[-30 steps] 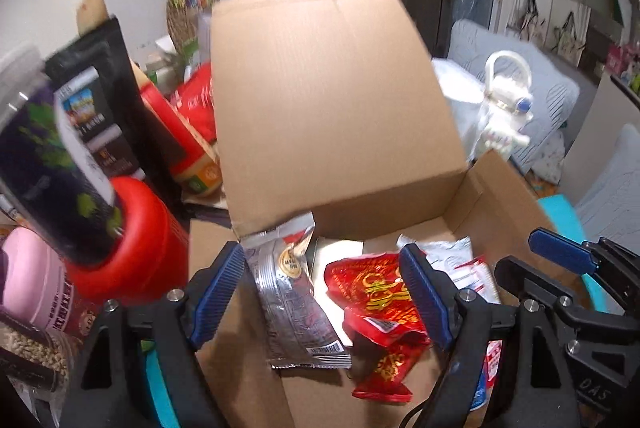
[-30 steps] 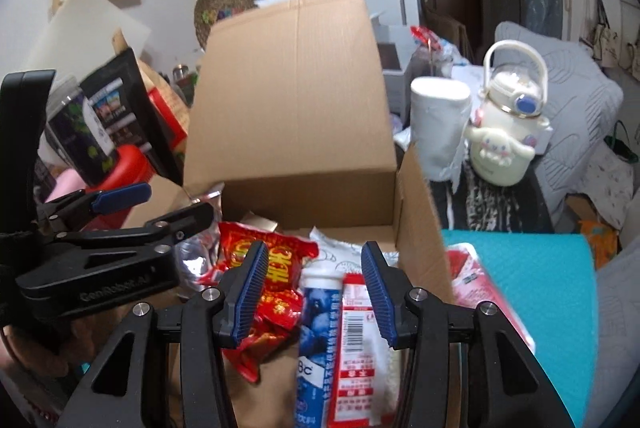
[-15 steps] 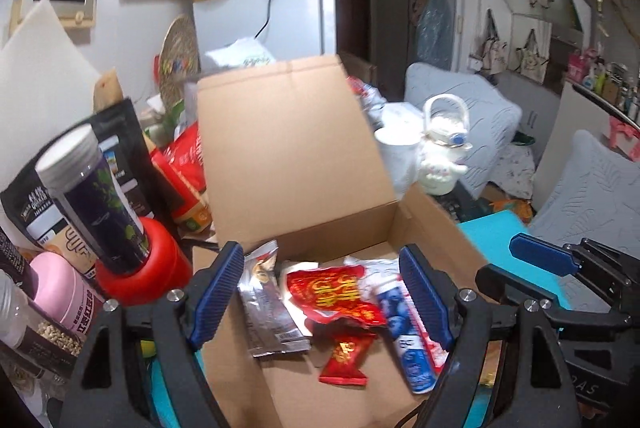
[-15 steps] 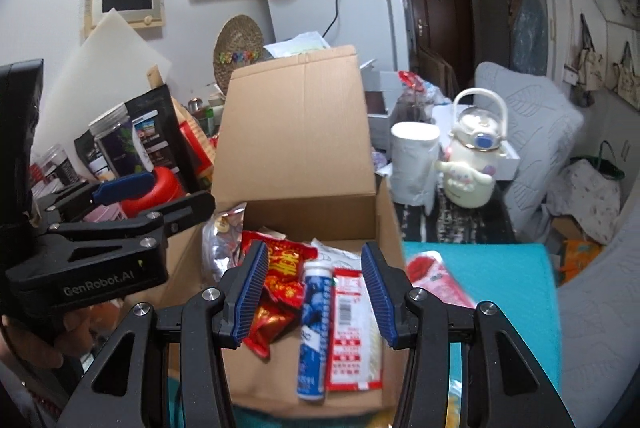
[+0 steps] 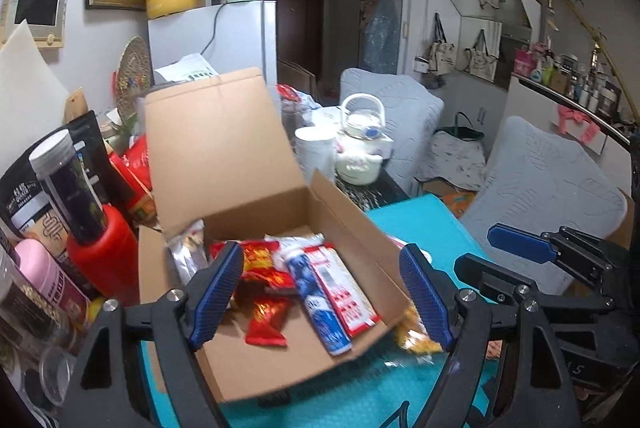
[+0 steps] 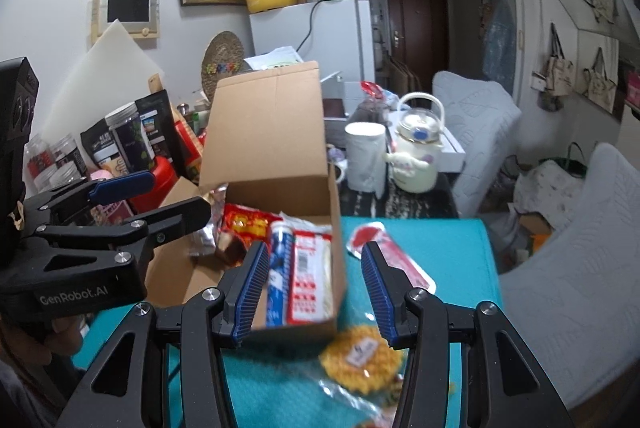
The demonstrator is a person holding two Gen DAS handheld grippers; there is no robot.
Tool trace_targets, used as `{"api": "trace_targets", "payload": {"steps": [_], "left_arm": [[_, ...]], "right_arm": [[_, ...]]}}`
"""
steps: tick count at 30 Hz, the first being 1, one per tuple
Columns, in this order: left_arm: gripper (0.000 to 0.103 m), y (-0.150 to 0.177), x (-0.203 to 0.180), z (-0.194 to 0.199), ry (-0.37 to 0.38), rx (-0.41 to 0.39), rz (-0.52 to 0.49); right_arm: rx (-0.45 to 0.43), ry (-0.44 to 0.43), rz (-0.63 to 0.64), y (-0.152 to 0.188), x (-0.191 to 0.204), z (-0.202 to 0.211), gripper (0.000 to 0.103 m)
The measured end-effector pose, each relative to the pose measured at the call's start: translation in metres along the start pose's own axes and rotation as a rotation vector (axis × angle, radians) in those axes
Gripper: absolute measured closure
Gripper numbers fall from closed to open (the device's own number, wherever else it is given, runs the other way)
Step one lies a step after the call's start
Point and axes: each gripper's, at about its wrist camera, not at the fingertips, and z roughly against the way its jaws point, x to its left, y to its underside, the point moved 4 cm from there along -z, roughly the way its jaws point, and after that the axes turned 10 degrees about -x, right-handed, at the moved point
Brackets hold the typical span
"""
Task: Organize snacks
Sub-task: 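Move both open tools back toward the waffle and cereal packets on the table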
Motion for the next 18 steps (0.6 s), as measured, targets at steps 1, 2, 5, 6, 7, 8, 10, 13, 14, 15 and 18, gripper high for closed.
{"api": "trace_targets", "payload": {"steps": [1,2,5,6,7,8,10,13,14,15,18], "left_arm": [[0.023,0.003,-0.003,0.002,0.001,0.004,-0.001],[0.023,0.006,-0.006,0.005,0.004,0.01,0.002],[0.023,0.016,-0.014,0.01,0.018,0.031,0.013],[0.023,0.018,-0.016,0.01,0.023,0.038,0.016],[0.023,0.022,-0.018,0.011,0.031,0.047,0.022],[0.023,0.025,-0.021,0.011,0.036,0.055,0.025],[0.023,0.031,-0.025,0.012,0.043,0.068,0.029],[0.023,0.039,-0.033,0.012,0.056,0.087,0.035],[0.023,0.042,-0.036,0.011,0.062,0.094,0.037],[0.023,0.045,-0.038,0.011,0.066,0.098,0.038],[0.023,0.052,-0.045,0.008,0.073,0.112,0.04]], "right_arm": [[0.004,0.007,-0.004,0.004,-0.002,0.005,0.055],[0.008,0.011,-0.006,0.007,-0.004,0.008,0.055],[0.019,0.029,-0.012,0.018,-0.008,0.017,0.055],[0.023,0.034,-0.015,0.022,-0.011,0.02,0.055],[0.027,0.037,-0.019,0.026,-0.012,0.022,0.055],[0.032,0.039,-0.025,0.03,-0.015,0.025,0.055],[0.038,0.049,-0.031,0.037,-0.018,0.029,0.055],[0.053,0.077,-0.042,0.05,-0.026,0.034,0.055],[0.057,0.083,-0.045,0.052,-0.027,0.034,0.052],[0.062,0.09,-0.051,0.056,-0.03,0.035,0.05],[0.08,0.113,-0.062,0.066,-0.039,0.034,0.049]]}}
